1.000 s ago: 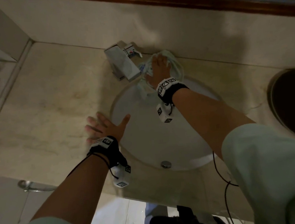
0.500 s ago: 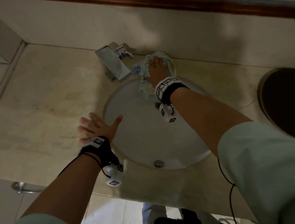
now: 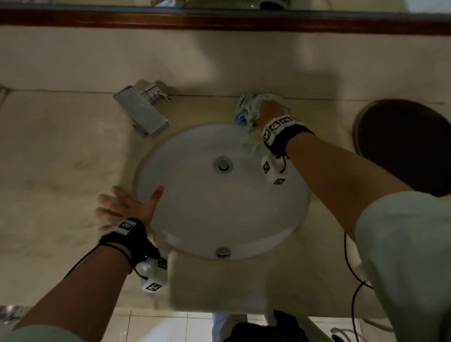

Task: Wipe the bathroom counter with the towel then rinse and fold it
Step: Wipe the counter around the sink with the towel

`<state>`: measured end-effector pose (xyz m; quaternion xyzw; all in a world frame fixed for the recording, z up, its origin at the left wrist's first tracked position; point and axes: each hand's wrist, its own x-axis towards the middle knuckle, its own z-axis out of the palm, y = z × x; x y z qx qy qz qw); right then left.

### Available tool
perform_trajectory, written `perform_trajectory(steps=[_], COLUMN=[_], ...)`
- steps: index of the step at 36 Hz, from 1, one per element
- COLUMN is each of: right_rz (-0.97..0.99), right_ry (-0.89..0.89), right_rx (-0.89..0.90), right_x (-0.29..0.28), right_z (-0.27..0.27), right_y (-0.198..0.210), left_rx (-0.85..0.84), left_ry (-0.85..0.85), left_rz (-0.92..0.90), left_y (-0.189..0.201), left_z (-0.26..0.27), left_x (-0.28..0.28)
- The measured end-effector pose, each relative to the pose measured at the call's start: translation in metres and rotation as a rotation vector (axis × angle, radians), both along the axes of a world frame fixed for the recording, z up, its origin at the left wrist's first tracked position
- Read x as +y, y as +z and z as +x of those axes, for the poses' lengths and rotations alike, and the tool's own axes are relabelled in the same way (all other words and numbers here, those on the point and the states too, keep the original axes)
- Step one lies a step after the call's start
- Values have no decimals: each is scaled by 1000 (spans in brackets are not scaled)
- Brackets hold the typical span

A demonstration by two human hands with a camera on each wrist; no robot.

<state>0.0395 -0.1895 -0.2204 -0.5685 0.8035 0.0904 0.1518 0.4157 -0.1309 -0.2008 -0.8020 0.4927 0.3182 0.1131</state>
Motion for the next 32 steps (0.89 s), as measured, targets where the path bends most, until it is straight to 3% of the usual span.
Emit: perform_trajectory(steps=[5, 10, 13, 14, 19, 25, 28, 32], right_rz=[131, 120, 107, 144, 178, 124, 51, 5], right_ry=[-47, -206, -194, -175, -161, -227, -276, -202], right_rx=[49, -1, 14, 35, 61, 82, 81, 144], right_x=[26, 46, 54, 59, 54, 66, 53, 18], right_z=[-46, -76, -91, -83, -83, -24, -16, 5], right_y=[-6, -22, -38, -24, -34, 41, 41, 26], left_rx=[-5, -1, 1, 0, 5, 14, 38, 44], left_ry=[1, 6, 5, 6, 6, 14, 19, 13], left_rz=[-5, -16, -23, -23, -12, -9, -9, -7], left_y=[-1, -1, 1, 1, -1, 1, 1, 1], left_z=[-1, 0, -1, -1, 1, -1, -1, 1], left_x=[0, 2, 2, 2, 1, 1, 0, 0])
